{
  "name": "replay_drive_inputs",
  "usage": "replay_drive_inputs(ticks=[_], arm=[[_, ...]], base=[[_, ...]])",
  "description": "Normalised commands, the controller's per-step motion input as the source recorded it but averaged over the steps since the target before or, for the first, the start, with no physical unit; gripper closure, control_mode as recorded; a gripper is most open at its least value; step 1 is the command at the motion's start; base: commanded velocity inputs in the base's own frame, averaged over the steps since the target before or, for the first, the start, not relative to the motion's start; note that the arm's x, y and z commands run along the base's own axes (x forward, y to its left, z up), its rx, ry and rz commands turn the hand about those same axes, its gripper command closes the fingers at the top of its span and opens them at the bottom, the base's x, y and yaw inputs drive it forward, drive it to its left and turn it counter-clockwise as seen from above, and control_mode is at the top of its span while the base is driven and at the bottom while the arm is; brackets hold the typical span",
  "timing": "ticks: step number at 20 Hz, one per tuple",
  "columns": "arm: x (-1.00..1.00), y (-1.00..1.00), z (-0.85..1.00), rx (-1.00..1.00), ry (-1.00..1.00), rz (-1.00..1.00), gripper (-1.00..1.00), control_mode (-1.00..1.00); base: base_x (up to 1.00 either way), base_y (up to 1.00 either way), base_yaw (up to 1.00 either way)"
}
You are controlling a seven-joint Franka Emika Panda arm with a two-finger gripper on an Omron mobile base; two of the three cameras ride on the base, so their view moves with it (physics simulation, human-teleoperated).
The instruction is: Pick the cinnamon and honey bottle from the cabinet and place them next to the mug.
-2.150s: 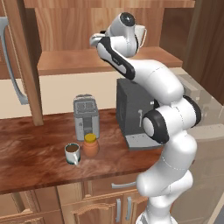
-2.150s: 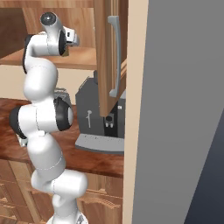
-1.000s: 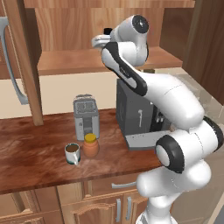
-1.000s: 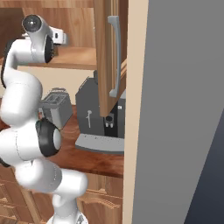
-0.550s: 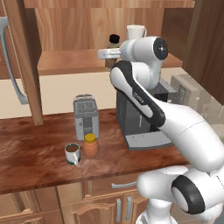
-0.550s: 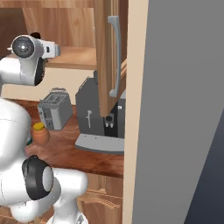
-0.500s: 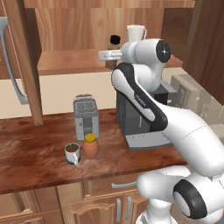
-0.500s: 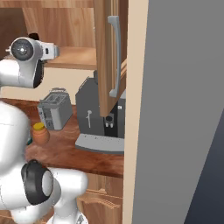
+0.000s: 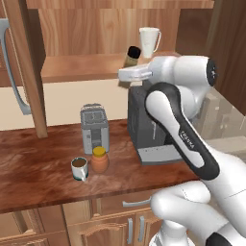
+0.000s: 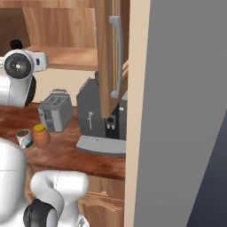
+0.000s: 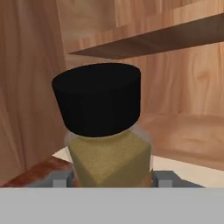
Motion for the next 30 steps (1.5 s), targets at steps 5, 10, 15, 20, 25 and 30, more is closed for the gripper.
replay_drive_inputs(ticks=[5,10,15,20,25,30], arm=[[-0.61,0.00,-0.09,0.00,0.19,0.33,1.00,-1.00],[-0.40,0.01,-0.45,0.00,0.17,0.35,1.00,-1.00],[-0.24,0.04,-0.69,0.00,-0.01,0.28,1.00,-1.00],[-0.24,0.31,-0.77,0.00,-0.09,0.20,1.00,-1.00],[-0.19,0.58,-0.58,0.00,-0.11,0.03,1.00,-1.00],[0.01,0.52,-0.49,0.00,-0.08,-0.03,1.00,-1.00]], base=[[0.00,0.00,0.00],[0.00,0.00,0.00],[0.00,0.00,0.00],[0.00,0.00,0.00],[0.00,0.00,0.00],[0.00,0.00,0.00]])
